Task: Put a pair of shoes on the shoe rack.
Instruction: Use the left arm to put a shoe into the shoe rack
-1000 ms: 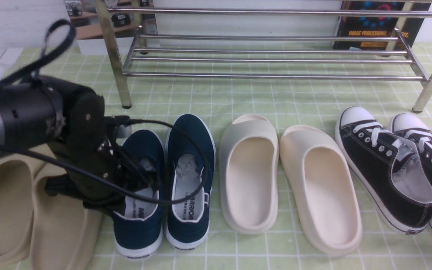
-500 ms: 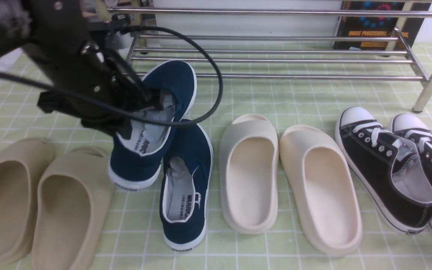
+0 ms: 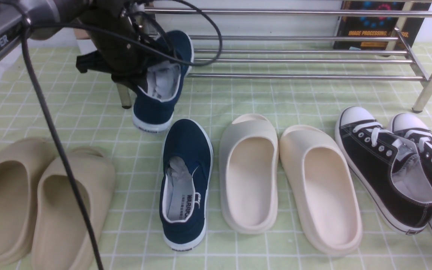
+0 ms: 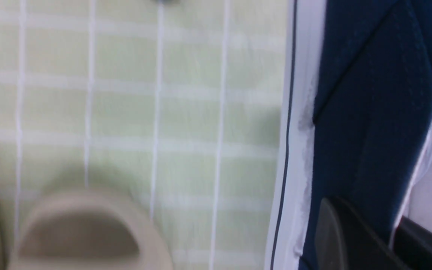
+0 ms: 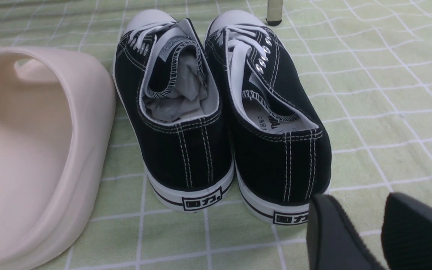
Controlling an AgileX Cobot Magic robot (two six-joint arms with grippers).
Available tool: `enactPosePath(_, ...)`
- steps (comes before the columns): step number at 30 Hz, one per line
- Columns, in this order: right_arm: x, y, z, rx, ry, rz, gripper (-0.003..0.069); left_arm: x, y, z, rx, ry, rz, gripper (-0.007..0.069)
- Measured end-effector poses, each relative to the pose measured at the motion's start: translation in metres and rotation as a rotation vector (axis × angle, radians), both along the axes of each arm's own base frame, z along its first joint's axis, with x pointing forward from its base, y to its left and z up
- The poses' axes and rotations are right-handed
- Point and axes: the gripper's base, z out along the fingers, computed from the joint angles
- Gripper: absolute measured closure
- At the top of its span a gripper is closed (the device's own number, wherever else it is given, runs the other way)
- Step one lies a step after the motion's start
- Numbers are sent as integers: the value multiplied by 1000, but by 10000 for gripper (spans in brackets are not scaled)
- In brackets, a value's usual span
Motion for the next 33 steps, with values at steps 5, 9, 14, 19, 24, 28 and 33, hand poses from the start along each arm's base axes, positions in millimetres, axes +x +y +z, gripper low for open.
enactPosePath(5, 0, 0, 0, 0, 0, 0, 414, 27, -1, -5, -13, -54, 2, 607)
enactPosePath(9, 0, 0, 0, 0, 0, 0, 414, 42, -8, -17, -33, -55, -8, 607)
enactPosePath(14, 0, 0, 0, 0, 0, 0, 414, 54, -11, -24, -39, -89, -11, 607)
enactPosePath(19, 0, 0, 0, 0, 0, 0, 414, 60, -12, -19, -55, -159, -10, 607)
enactPosePath(24, 0, 0, 0, 0, 0, 0, 414, 64, -13, -19, -66, -202, -9, 607)
enactPosePath(28, 0, 0, 0, 0, 0, 0, 414, 69, -14, -25, -68, -217, -8, 607)
enactPosePath(33, 0, 0, 0, 0, 0, 0, 414, 71, -14, -30, -58, -221, -9, 607)
